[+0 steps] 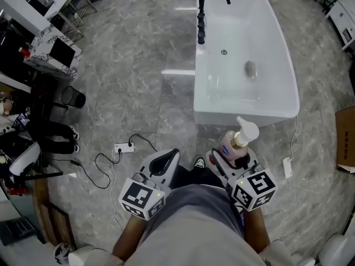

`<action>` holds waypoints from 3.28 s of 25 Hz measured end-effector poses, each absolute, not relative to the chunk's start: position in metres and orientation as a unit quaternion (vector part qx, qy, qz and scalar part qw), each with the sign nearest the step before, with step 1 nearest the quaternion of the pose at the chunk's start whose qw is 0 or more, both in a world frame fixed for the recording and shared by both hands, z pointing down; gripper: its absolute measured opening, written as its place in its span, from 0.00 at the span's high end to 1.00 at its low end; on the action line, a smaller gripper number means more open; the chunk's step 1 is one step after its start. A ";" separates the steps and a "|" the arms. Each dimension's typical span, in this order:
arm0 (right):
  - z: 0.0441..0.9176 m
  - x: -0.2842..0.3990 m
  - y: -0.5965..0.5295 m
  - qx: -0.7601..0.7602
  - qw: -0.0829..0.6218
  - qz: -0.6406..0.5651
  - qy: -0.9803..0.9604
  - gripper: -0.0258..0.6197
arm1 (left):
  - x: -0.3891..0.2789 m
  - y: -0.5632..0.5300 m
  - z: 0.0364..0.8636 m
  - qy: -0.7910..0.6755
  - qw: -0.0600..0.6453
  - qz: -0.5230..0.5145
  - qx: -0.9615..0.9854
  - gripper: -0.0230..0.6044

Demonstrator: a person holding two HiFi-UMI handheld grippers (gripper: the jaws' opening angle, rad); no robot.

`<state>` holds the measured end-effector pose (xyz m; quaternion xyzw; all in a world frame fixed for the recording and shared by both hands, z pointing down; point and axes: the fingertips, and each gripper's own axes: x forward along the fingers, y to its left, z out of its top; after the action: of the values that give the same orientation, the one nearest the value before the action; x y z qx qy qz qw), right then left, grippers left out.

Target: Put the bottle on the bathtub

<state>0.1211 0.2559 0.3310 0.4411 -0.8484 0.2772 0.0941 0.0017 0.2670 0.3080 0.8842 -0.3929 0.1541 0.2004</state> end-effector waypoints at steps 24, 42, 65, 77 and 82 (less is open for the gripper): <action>0.350 0.112 0.122 0.487 0.132 0.319 -0.802 0.63 | -0.009 0.091 0.318 -0.341 0.212 0.151 0.903 0.95; 0.356 0.095 -0.011 0.555 0.145 0.323 -0.753 0.63 | -0.035 -0.046 0.300 -0.247 0.189 0.144 0.939 0.95; 0.409 0.096 -0.091 0.538 0.159 0.346 -0.752 0.63 | -0.035 -0.079 0.334 -0.228 0.264 0.135 0.928 0.95; 0.459 0.110 -0.123 0.521 0.177 0.364 -0.751 0.63 | -0.026 -0.077 0.357 -0.252 0.271 0.178 0.912 0.95; 0.482 0.112 -0.142 0.524 0.179 0.365 -0.748 0.63 | -0.030 -0.085 0.367 -0.259 0.269 0.194 0.907 0.95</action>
<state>0.1117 -0.1417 0.4817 0.5241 -0.7484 0.3647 0.1794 -0.0301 -0.0845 0.3675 0.9071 -0.2588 0.1939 0.2694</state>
